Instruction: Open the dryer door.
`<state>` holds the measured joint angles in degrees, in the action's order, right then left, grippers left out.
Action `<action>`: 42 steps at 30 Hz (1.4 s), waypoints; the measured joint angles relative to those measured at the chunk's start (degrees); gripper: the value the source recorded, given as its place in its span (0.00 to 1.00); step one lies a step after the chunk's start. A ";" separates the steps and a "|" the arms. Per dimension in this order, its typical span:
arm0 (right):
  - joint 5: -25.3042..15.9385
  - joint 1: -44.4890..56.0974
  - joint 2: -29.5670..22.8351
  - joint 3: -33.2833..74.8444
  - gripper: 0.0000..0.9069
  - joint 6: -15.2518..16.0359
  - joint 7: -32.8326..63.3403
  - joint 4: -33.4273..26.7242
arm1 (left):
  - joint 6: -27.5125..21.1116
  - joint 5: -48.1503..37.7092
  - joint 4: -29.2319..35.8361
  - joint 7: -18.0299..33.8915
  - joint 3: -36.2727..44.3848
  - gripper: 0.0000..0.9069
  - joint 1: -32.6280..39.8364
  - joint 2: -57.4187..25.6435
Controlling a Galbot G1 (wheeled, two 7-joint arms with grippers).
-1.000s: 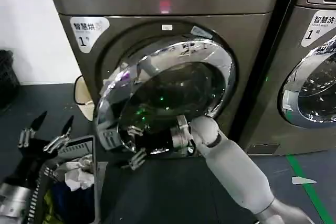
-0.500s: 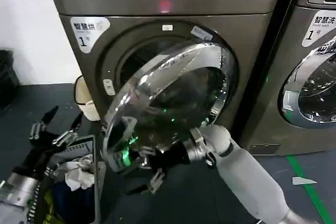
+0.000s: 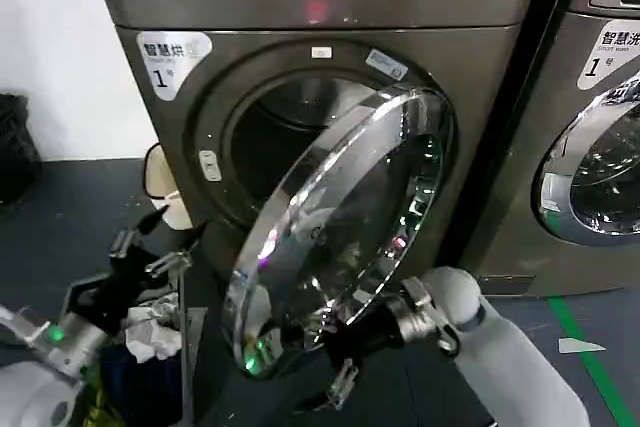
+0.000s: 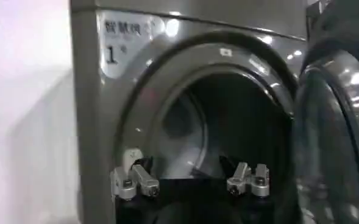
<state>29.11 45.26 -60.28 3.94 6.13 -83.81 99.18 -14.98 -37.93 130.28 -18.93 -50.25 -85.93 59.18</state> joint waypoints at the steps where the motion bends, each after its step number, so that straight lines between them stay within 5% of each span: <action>1: 0.05 0.65 0.37 1.11 1.00 -0.09 0.02 0.07 | -1.01 -0.52 0.00 0.06 0.41 1.00 0.47 -0.61; 15: -0.02 11.89 0.64 24.00 1.00 -0.19 0.09 -0.48 | -8.82 -1.36 0.62 -3.20 8.23 1.00 4.65 -5.68; 24: 4.22 20.00 -1.93 45.48 1.00 0.33 2.09 -0.40 | -6.60 -1.08 -0.96 -7.46 15.12 1.00 9.25 -6.23; 34: 7.61 26.43 -8.65 67.46 1.00 -3.42 17.86 3.82 | -5.86 -1.62 -1.00 -8.34 23.77 1.00 13.67 -6.69; 42: 4.33 30.92 -13.73 78.80 1.00 -6.35 38.24 10.34 | -4.43 -1.45 -1.98 -8.65 33.11 1.00 17.68 -7.72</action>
<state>33.45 76.18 -74.01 82.74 -0.22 -45.56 109.52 -19.41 -39.38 128.30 -27.59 -17.14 -68.24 51.45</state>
